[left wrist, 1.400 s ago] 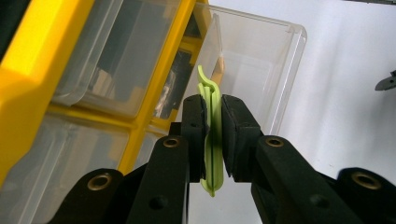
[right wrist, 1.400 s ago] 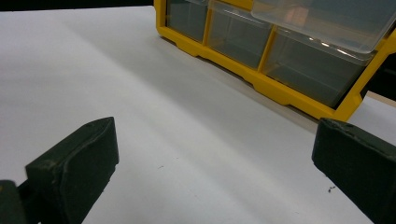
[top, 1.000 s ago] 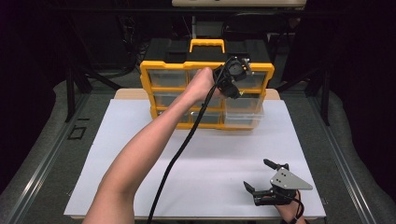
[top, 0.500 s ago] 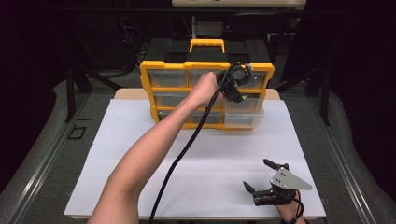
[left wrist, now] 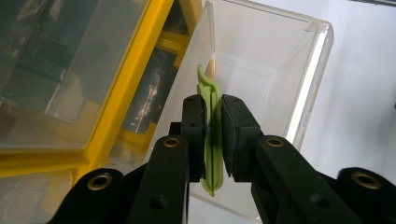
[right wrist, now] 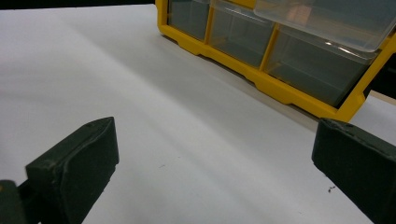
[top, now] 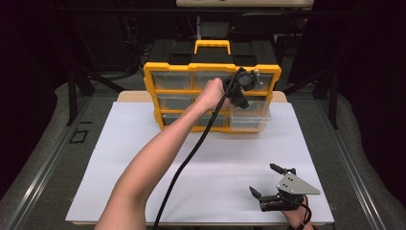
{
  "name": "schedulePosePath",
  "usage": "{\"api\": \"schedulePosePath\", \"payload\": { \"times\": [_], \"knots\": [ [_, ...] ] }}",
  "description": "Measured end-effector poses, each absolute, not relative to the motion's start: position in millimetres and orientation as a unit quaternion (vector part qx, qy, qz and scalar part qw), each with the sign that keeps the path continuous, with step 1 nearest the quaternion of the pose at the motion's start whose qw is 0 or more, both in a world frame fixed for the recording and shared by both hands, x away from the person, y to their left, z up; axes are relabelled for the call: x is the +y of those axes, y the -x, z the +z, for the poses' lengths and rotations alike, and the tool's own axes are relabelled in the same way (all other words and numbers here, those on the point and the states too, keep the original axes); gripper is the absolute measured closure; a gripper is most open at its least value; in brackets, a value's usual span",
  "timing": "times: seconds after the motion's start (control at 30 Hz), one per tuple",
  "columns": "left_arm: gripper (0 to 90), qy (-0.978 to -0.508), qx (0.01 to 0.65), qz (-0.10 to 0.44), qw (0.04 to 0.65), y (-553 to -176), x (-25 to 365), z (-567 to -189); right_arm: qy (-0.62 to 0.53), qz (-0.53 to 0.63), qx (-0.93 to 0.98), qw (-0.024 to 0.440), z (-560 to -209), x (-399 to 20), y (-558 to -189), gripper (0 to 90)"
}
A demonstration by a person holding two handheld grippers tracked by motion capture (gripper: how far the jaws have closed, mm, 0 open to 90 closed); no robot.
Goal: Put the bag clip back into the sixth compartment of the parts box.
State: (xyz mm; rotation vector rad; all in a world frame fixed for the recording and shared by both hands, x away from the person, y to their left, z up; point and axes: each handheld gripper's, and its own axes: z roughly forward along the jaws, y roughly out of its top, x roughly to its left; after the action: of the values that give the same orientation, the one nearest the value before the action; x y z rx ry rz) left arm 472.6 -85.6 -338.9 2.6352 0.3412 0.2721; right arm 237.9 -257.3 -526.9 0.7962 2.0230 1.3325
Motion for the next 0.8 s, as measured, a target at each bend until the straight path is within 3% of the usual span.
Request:
{"api": "schedulePosePath", "payload": {
  "times": [0.33,0.43,0.5,0.57,0.8],
  "knots": [
    [78.9,-0.957,0.134,0.099,0.236,-475.9,-85.6,-350.5,-0.299,0.498,0.762,0.287,-527.3,-256.8,-237.7,0.0],
    [69.9,-0.955,0.138,0.093,0.247,-475.4,-82.5,-351.5,-0.298,0.498,0.762,0.288,-527.2,-257.0,-237.6,0.0],
    [56.0,-0.951,0.146,0.092,0.256,-473.8,-78.2,-348.2,-0.298,0.498,0.762,0.288,-527.2,-257.2,-237.4,0.0],
    [53.1,-0.945,0.15,0.089,0.277,-471.2,-70.8,-342.1,-0.299,0.5,0.76,0.288,-527.4,-257.2,-237.3,0.0],
    [23.6,-0.944,0.152,0.095,0.278,-456.4,-44.3,-323.4,-0.297,0.497,0.763,0.288,-527.1,-256.1,-237.2,0.0]
  ]
}}
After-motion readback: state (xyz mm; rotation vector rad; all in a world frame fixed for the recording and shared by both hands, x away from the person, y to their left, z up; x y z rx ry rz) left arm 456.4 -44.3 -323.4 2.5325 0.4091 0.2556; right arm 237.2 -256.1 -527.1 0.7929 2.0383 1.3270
